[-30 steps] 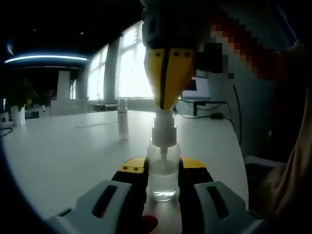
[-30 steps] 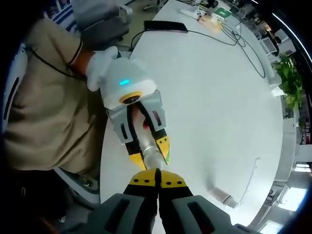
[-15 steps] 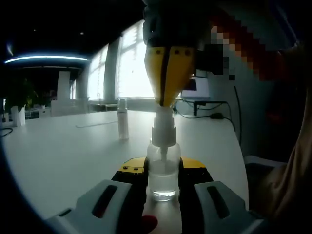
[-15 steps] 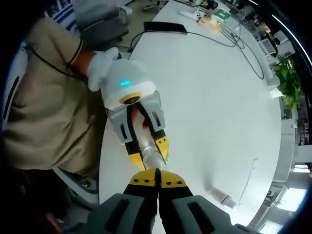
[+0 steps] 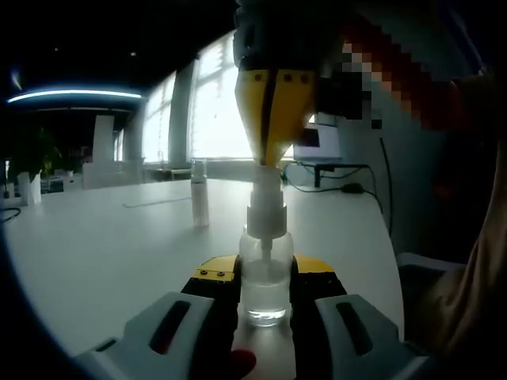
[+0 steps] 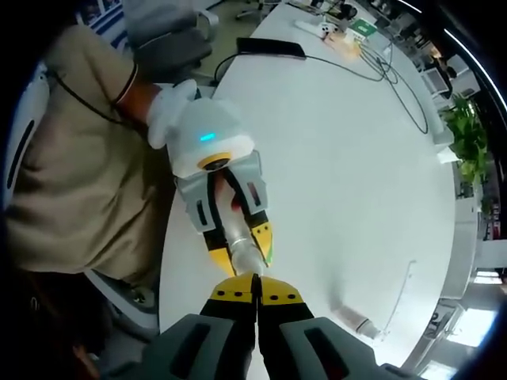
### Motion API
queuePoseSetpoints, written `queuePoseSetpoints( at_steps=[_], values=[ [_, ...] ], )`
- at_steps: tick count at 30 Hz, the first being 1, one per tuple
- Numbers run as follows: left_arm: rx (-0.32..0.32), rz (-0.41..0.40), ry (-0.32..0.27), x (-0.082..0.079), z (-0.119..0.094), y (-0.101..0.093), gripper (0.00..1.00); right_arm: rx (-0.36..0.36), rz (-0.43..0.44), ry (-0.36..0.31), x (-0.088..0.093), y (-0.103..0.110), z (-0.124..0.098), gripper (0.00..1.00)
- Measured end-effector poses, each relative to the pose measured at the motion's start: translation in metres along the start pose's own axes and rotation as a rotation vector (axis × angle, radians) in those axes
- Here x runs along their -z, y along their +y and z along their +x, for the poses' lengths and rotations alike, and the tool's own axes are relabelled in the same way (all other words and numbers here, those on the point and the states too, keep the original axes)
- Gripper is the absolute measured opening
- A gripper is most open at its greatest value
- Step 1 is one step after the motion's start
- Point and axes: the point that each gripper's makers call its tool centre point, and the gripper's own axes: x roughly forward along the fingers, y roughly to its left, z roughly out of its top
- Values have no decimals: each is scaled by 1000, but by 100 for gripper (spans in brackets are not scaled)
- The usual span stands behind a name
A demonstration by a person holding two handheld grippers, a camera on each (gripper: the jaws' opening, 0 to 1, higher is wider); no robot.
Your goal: Clamp pump bottle remove cover press pump head put on cover
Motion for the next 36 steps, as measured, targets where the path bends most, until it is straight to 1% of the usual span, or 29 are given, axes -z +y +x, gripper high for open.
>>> queuePoseSetpoints(
  at_steps=[19, 36],
  values=[
    [-1, 1, 1, 0, 0, 0, 15, -2, 4, -13, 0, 0, 0, 0],
    [0, 0, 1, 1, 0, 0, 15, 0, 0, -11, 0, 0, 0, 0]
  ],
)
